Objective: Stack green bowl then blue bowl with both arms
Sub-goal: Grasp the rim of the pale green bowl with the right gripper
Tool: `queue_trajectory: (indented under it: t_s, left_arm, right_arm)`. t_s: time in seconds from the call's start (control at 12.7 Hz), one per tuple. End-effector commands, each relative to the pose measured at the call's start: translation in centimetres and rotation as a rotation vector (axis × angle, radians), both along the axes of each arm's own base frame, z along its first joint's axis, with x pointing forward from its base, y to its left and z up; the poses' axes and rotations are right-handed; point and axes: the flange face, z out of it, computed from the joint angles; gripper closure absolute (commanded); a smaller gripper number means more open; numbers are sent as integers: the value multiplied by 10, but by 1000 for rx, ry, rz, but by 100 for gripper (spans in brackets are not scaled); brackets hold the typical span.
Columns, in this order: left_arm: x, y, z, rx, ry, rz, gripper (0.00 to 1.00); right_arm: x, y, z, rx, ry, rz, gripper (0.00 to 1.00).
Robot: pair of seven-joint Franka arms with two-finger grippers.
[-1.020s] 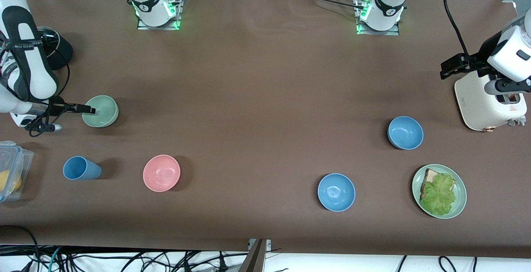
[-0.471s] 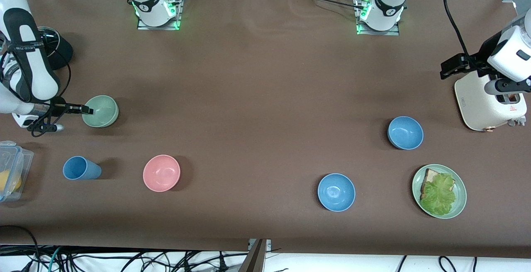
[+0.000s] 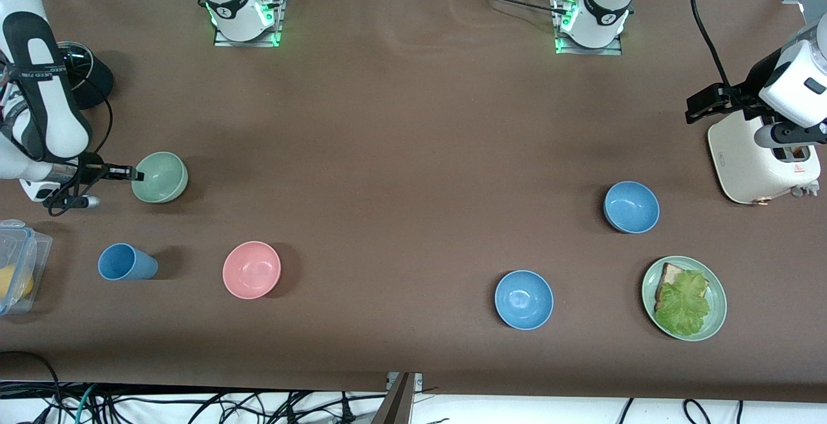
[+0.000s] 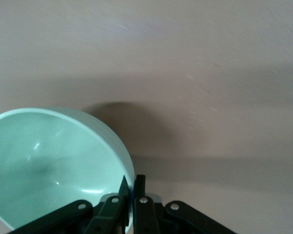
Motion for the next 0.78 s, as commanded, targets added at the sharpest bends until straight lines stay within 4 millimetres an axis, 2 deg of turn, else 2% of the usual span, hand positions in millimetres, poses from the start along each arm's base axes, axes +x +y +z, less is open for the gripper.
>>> queue_trajectory:
  t_s: [0.0, 0.16, 0.39, 0.55, 0.71]
  left_arm:
    - [0, -3, 7, -12, 5, 1, 0]
    - [0, -3, 7, -12, 5, 1, 0]
    - [0, -2, 7, -12, 5, 2, 0]
    - [0, -2, 7, -12, 5, 2, 0]
    - [0, -1, 7, -12, 5, 4, 0]
  right_arm:
    - [29, 27, 48, 59, 11, -27, 100]
    - [45, 68, 70, 52, 17, -64, 100]
    - [69, 137, 90, 30, 20, -99, 100]
    - [77, 208, 97, -4, 41, -115, 100]
    - [76, 263, 98, -35, 66, -161, 100]
